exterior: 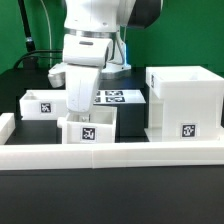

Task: Assemble drawer

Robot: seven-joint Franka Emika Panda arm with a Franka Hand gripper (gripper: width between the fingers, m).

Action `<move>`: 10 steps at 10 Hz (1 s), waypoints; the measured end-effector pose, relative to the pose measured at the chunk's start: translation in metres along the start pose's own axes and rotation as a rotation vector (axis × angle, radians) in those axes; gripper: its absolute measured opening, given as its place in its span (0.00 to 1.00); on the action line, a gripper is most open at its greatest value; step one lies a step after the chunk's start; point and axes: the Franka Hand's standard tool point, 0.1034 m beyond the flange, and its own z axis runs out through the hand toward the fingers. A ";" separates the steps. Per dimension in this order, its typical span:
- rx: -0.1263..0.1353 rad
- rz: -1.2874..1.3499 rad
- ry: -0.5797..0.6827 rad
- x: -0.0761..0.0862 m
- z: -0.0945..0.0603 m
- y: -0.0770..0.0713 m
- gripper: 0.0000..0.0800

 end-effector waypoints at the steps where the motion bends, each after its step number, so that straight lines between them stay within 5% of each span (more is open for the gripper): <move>1: 0.004 -0.012 0.005 0.008 0.000 -0.001 0.05; 5: 0.012 -0.007 0.007 0.008 0.000 -0.001 0.05; 7: -0.006 0.016 0.019 0.024 0.001 -0.004 0.05; 8: 0.005 0.013 0.021 0.027 0.000 -0.004 0.05; 10: 0.008 0.025 0.020 0.015 0.002 -0.004 0.05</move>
Offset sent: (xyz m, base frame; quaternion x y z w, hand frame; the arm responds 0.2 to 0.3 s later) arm 0.0000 0.0000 0.0000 0.0000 0.0000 0.0000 1.0000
